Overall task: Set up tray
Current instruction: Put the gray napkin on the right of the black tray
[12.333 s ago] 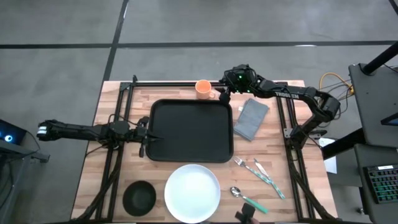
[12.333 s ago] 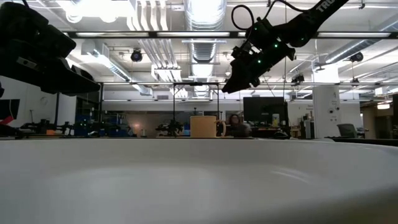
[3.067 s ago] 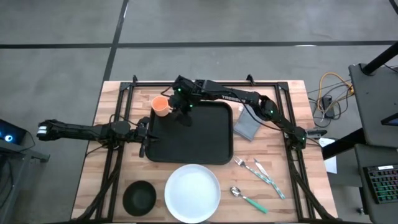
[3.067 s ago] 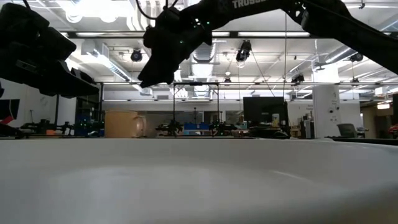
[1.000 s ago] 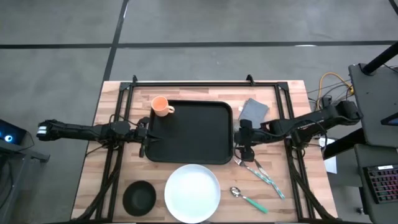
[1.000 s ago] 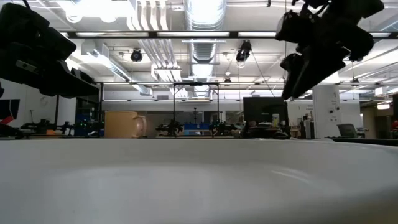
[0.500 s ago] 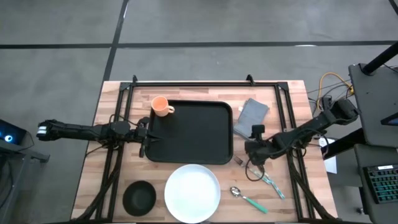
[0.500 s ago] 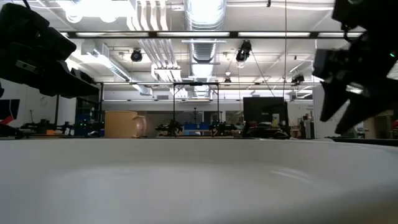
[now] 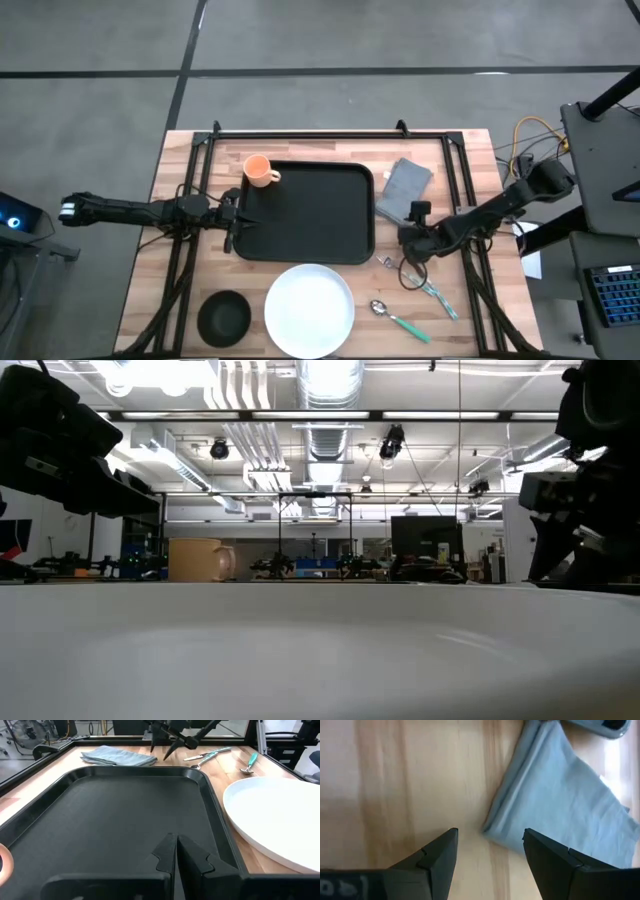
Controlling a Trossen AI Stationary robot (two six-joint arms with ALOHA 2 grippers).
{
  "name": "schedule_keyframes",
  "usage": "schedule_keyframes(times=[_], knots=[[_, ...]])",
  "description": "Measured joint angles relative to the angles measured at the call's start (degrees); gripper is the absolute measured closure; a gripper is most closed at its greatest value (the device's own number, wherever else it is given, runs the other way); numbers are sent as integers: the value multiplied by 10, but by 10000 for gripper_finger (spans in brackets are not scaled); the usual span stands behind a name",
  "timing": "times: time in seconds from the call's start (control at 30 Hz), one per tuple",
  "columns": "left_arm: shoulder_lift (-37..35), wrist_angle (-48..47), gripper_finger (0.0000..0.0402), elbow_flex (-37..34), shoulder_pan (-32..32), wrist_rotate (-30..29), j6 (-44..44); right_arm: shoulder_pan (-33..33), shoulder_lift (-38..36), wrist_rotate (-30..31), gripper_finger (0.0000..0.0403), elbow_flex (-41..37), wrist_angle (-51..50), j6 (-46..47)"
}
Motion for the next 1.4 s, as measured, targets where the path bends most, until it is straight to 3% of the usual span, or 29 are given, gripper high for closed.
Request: schedule_keyframes(times=[0.5,0.7,0.83,0.9,0.97,1.17,1.4], knots=[[0,0,401,0,0,0,0,-12,111,64,209,26,-14,38],[0,0,401,0,0,0,0,-51,129,61,260,30,-26,51],[0,0,401,0,0,0,0,-82,130,30,333,30,-21,39],[0,0,401,0,0,0,0,-89,127,19,376,30,-22,38],[0,0,402,0,0,0,0,-90,120,14,387,32,-24,38],[0,0,401,0,0,0,0,-93,74,-2,394,49,-22,36],[0,0,402,0,0,0,0,-119,-3,50,395,55,-19,45]])
